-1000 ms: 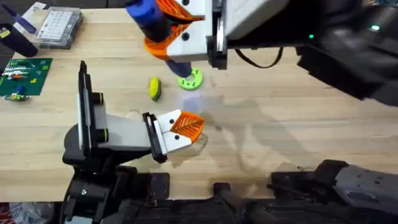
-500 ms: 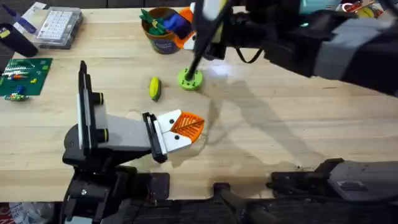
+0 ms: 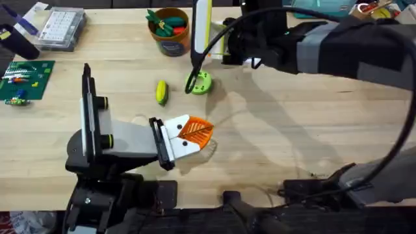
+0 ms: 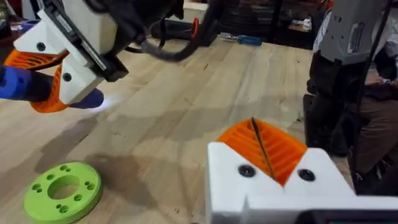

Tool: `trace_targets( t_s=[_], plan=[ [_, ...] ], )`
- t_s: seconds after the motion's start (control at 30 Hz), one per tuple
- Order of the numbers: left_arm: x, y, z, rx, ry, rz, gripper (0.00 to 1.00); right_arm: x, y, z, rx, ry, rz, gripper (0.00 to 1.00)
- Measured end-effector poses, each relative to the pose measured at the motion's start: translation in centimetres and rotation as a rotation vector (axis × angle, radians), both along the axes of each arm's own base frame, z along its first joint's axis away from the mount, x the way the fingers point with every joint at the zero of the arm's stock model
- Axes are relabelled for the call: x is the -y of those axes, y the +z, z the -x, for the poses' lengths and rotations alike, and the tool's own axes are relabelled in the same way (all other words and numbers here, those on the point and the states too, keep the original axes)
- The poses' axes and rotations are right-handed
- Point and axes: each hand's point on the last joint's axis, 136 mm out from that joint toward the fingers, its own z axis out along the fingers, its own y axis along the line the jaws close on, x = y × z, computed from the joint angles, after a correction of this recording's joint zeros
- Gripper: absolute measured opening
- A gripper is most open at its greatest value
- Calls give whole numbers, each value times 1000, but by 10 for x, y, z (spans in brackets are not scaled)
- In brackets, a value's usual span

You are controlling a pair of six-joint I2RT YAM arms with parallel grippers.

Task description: Pick up the gripper from the table and insert it into the empty holder that is missing its gripper. Then pick up a screw, insert it into the mounting hole, and use the screwdriver to tighten it. Finally, clean up the table by picking up the vegetable and placing it into the bucket.

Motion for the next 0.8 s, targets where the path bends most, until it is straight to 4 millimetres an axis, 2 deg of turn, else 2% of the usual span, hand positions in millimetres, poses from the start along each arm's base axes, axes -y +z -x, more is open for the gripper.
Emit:
trace_targets(
  t_s=[0.3, 0.33, 0.47, 0.8],
  plan=[
    [0, 0, 0, 0, 0, 0, 13, 40, -20, -29, 3, -95, 59, 57],
    [0, 0, 0, 0, 0, 0, 13, 46, -31, -33, -12, -108, 74, 57],
    [0, 0, 0, 0, 0, 0, 13, 48, -43, -33, -22, -96, 105, 56],
    [0, 0, 0, 0, 0, 0, 13, 55, -45, -36, -2, -113, 151, 57]
  ],
)
